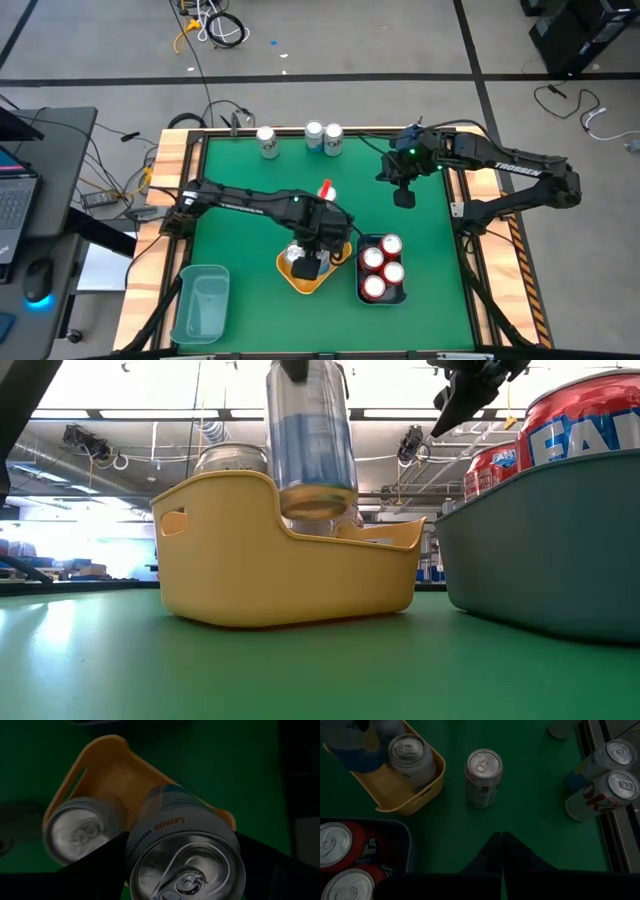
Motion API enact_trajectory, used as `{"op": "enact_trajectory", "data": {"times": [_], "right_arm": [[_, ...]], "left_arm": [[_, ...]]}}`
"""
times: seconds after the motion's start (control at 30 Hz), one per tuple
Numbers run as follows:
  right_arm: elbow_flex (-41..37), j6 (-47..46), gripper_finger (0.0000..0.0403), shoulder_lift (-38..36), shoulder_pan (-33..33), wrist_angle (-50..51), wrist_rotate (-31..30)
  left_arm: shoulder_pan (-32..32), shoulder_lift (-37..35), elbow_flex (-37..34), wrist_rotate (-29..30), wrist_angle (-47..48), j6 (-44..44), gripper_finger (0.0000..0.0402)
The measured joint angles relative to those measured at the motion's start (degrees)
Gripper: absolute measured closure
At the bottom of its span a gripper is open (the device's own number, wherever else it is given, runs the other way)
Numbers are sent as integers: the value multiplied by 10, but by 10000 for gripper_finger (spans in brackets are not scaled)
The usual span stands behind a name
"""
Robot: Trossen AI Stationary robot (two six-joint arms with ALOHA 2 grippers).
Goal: Sort soda cans
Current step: Put the blue soda can into the yellow bin
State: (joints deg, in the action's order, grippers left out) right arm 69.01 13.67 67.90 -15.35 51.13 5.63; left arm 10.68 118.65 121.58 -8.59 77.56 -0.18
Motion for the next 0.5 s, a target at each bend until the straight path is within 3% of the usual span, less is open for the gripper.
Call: {"op": "enact_trajectory", "data": {"times": [0.33, 0.5], "right_arm": [[0, 0, 403, 0, 0, 6, 0], [0, 0, 403, 0, 0, 11, 0]], "left_arm": [[15, 0, -3, 19, -3, -9, 107], [24, -1, -45, 25, -19, -18, 107]]}}
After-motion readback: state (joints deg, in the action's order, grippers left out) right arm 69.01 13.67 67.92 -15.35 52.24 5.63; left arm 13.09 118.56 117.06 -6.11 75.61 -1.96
